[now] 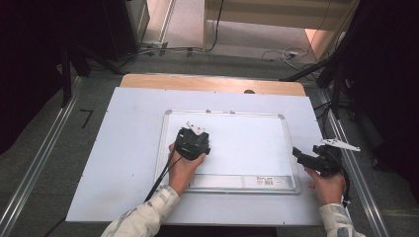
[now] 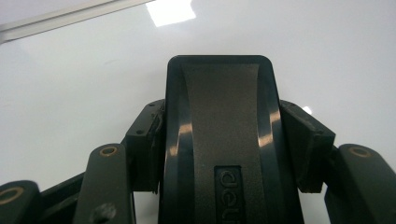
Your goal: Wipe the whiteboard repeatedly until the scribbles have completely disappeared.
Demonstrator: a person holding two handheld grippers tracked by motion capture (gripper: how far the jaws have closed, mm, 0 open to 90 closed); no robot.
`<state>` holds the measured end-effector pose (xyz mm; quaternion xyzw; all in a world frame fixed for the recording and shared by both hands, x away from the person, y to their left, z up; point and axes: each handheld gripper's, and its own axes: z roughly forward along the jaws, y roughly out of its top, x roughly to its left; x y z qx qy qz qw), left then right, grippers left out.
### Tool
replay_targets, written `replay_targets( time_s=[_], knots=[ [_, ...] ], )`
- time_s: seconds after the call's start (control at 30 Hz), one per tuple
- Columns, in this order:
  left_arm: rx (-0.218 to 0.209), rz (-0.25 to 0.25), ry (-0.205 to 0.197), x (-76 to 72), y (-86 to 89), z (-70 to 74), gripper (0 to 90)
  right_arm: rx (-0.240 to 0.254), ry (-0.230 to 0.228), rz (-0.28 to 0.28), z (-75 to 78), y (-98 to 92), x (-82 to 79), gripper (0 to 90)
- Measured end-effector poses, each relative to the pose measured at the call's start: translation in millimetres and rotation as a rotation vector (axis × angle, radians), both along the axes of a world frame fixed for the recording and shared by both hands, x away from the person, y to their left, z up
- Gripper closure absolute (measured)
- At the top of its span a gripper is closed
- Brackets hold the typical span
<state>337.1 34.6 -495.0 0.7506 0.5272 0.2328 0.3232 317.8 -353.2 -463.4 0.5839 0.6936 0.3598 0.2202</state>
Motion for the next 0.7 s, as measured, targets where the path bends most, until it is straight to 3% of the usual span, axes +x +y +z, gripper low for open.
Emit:
replay_targets(
  time_s=[0.2,0.3,0.53,0.7],
  knots=[
    [-0.008,-0.015,-0.002,14.6,-7.6,0.3,40.6,0.001,-0.001,0.003,-0.4,-0.5,0.0,15.0],
    [-0.017,0.002,-0.002,28.0,-5.4,0.6,40.6,-0.001,-0.001,0.002,-0.8,-0.9,0.3,15.0],
    [-0.028,0.093,-0.003,62.9,11.2,1.5,40.5,0.003,0.003,0.001,-1.1,-1.8,0.2,15.0],
    [-0.023,0.148,-0.001,70.0,25.1,1.8,40.5,0.006,0.005,-0.001,-2.0,-3.9,0.7,15.0]
  ],
)
